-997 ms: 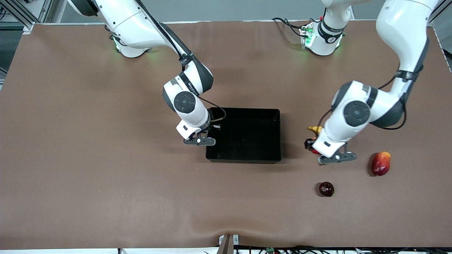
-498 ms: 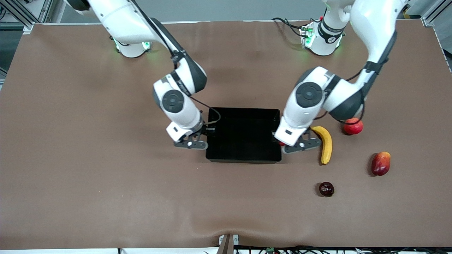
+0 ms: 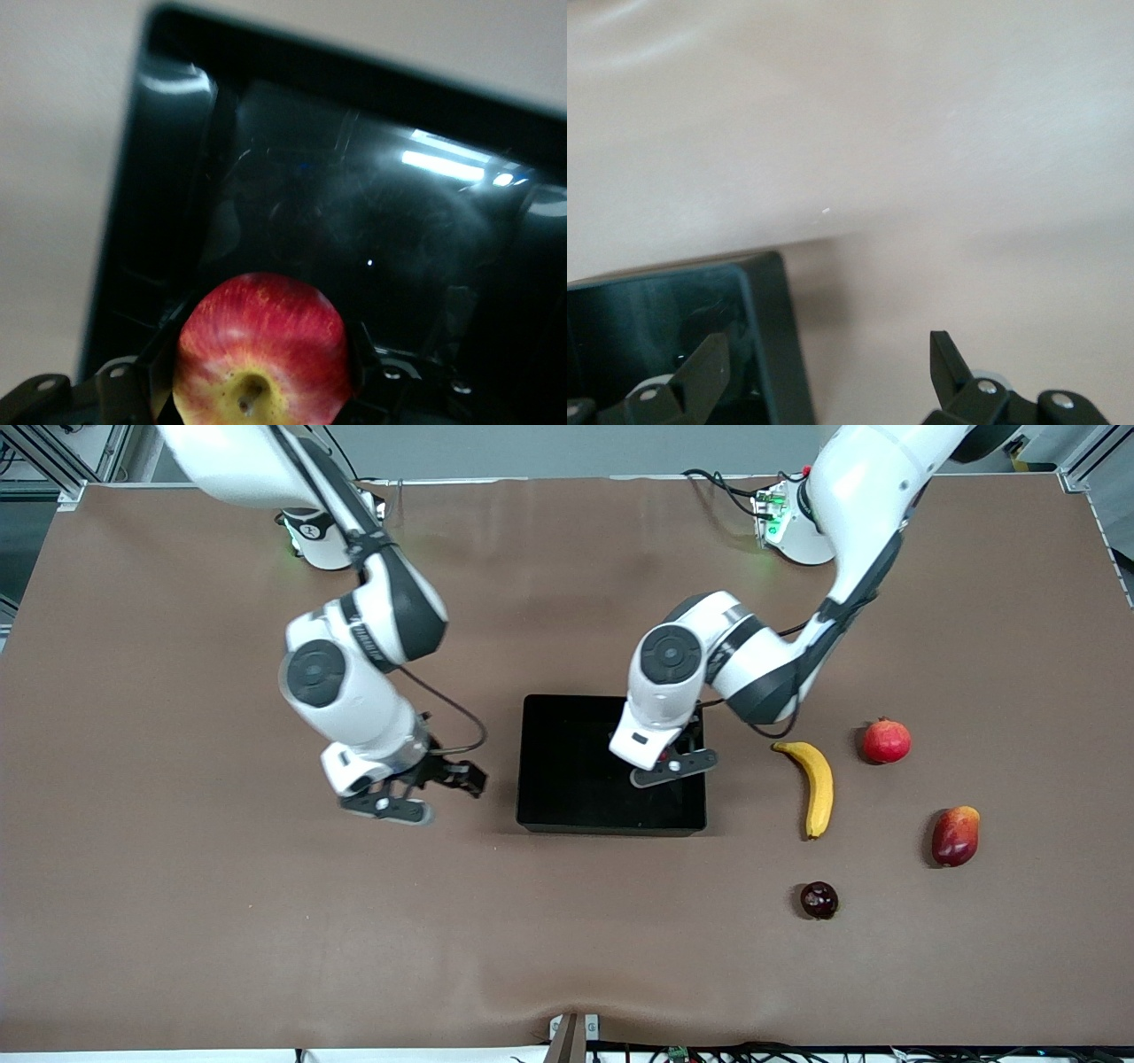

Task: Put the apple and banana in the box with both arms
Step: 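Withdraw the right gripper from the box while the left gripper carries the apple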

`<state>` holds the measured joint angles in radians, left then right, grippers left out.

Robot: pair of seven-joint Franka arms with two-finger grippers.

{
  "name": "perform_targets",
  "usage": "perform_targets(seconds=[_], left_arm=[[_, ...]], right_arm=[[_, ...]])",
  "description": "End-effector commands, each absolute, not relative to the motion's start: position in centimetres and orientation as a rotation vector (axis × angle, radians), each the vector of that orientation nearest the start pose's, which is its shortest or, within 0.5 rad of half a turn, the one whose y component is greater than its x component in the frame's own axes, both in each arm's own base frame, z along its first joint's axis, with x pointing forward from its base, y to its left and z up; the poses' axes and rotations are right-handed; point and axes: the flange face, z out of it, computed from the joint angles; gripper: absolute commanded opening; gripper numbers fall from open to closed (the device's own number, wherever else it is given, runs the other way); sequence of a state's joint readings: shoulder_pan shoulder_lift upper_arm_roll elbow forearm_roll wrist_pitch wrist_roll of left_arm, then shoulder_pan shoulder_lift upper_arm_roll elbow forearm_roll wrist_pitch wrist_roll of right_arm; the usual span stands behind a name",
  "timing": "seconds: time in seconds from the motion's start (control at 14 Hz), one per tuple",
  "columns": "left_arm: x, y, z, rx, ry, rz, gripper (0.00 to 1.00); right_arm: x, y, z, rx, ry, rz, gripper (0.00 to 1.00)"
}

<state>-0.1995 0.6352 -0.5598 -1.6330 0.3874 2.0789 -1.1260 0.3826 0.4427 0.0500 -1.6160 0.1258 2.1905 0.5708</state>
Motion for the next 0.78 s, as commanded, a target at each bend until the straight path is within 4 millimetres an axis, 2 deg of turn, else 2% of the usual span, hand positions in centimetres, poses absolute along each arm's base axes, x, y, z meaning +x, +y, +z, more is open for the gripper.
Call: perform_targets(seconds=[0.0, 0.28, 0.36, 0.5, 0.57, 0.64, 0.71], left_arm=[[54.0, -41.9, 25.9, -3.003, -0.374, 0.041, 0.16], [54.2, -41.0, 22.7, -2.944, -0.374, 0.042, 0.2], [54.2, -41.0, 22.2, -2.942, -0.392, 0.044, 0.22], [54.4, -41.1, 21.8, -2.951, -0.413, 0.032, 0.26], [54.7, -41.3, 21.8, -2.965, -0.425, 0.021, 0.27], [54.7, -41.3, 21.4, -2.968, -0.426, 0.027, 0.29], [54.8, -41.3, 21.2, -2.969, -0.429, 0.028, 0.39]], right_arm=[[62.7, 22.9, 41.9, -2.964, 0.249, -0.025, 1.0], [61.9, 15.2, 47.0, -2.992, 0.193, 0.054, 1.0], [61.7, 12.7, 48.4, -2.991, 0.196, 0.051, 1.0], [60.8, 9.9, 50.9, -2.997, 0.13, 0.051, 1.0], [60.4, 7.6, 52.3, -2.997, 0.12, 0.035, 1.0], [59.8, 6.2, 53.3, -2.999, 0.084, 0.044, 1.0], [59.2, 4.3, 54.7, -3.004, 0.062, 0.034, 1.0]])
